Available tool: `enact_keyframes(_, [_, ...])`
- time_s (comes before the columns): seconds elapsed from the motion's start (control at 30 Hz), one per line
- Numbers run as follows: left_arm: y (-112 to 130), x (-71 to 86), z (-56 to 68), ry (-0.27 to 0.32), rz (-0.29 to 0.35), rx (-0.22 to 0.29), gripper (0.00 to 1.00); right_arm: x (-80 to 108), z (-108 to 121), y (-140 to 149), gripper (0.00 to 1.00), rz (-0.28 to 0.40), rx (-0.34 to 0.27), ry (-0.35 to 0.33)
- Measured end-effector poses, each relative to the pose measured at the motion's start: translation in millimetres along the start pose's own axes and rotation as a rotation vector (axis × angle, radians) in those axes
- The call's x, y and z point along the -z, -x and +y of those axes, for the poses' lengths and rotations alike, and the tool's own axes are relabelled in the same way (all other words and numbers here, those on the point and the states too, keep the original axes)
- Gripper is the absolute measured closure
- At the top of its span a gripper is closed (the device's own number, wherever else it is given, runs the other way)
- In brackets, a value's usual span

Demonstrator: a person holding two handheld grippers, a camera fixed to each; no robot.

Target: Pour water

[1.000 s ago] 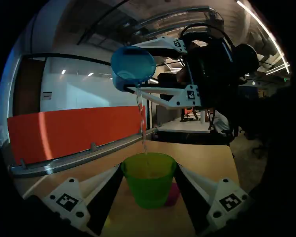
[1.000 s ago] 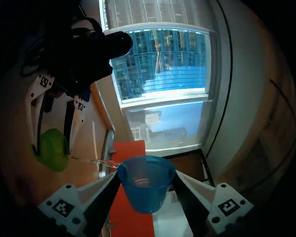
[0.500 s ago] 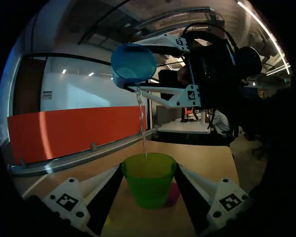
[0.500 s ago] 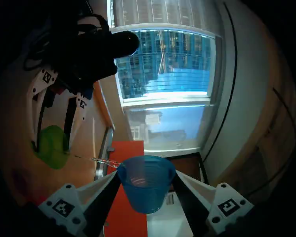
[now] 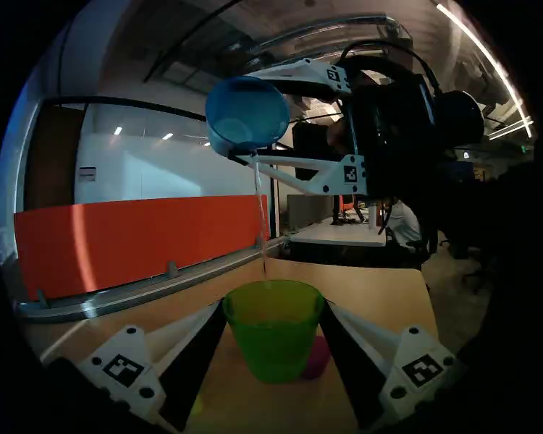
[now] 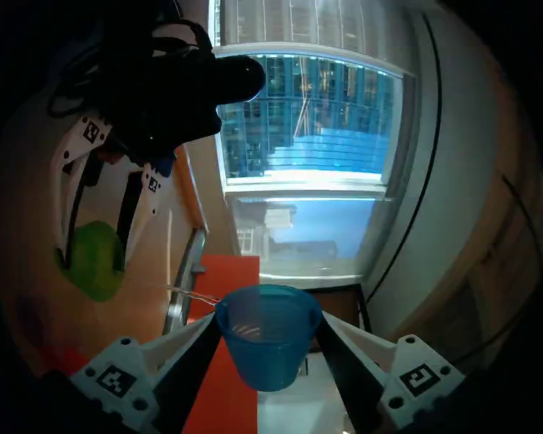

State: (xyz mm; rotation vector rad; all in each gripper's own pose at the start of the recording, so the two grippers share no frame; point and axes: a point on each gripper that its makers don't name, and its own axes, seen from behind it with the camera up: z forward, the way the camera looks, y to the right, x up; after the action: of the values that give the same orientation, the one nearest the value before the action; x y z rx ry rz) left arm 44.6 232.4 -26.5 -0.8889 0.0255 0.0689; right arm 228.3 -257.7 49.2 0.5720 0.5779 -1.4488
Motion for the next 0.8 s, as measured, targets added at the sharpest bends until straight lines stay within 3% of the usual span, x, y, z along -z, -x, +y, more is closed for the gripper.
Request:
enact_keyframes(0.57, [-5.6,1.3,1.6,0.002,0.009,-0.005,0.12,-1.8,-0.2,-6.6,0.1,-0.001,0.103,0.005])
enact_keyframes(0.8, [-8.0,0.6,1.8,0.001,0.015,-0.006,0.12,-2.3,0.8,-9.8,0.1,0.002,0.107,0.005])
